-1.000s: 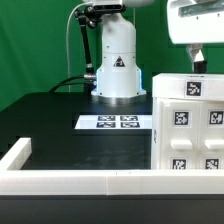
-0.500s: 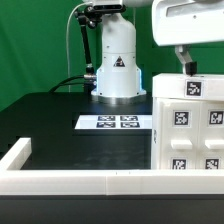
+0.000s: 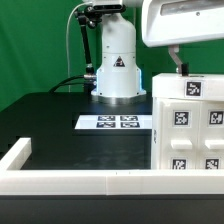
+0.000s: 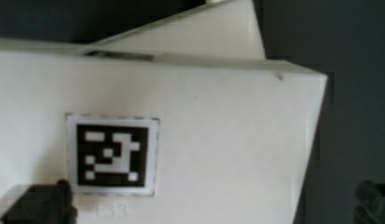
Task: Assemble cabinet
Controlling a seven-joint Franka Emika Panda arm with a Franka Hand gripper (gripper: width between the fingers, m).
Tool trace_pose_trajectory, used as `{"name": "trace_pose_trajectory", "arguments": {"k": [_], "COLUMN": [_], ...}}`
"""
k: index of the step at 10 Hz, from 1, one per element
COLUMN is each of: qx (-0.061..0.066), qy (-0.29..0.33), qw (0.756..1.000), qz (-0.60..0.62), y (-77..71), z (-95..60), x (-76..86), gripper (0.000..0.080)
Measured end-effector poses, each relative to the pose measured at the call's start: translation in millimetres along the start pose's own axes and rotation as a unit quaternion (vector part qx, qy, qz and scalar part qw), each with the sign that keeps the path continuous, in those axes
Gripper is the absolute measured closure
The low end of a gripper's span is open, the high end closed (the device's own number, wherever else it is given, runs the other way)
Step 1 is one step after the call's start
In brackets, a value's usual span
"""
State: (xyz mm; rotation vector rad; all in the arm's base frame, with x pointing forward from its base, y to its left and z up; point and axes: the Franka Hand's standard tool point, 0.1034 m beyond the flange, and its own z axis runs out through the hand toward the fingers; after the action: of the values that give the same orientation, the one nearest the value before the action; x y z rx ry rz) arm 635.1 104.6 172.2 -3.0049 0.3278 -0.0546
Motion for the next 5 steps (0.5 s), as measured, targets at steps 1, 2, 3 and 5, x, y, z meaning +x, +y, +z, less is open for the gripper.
{"name": "trace_pose_trajectory", "arguments": {"k": [1, 2, 3, 5], "qx": [0.000, 0.000, 0.000, -0.001], "qy": [-0.001, -0.001, -0.001, -0.001], "qw": [1.000, 0.999, 0.996, 0.987], "qz": [-0.030, -0.054, -0.094, -0.158], "y": [-0.1, 0.6, 1.4, 2.9], "z": [0.1, 0.3, 0.3, 0.3], "x": [-0.3, -0.3, -0.1, 0.2], "gripper": [0.0003, 0.0003, 0.0003, 0.0003]}}
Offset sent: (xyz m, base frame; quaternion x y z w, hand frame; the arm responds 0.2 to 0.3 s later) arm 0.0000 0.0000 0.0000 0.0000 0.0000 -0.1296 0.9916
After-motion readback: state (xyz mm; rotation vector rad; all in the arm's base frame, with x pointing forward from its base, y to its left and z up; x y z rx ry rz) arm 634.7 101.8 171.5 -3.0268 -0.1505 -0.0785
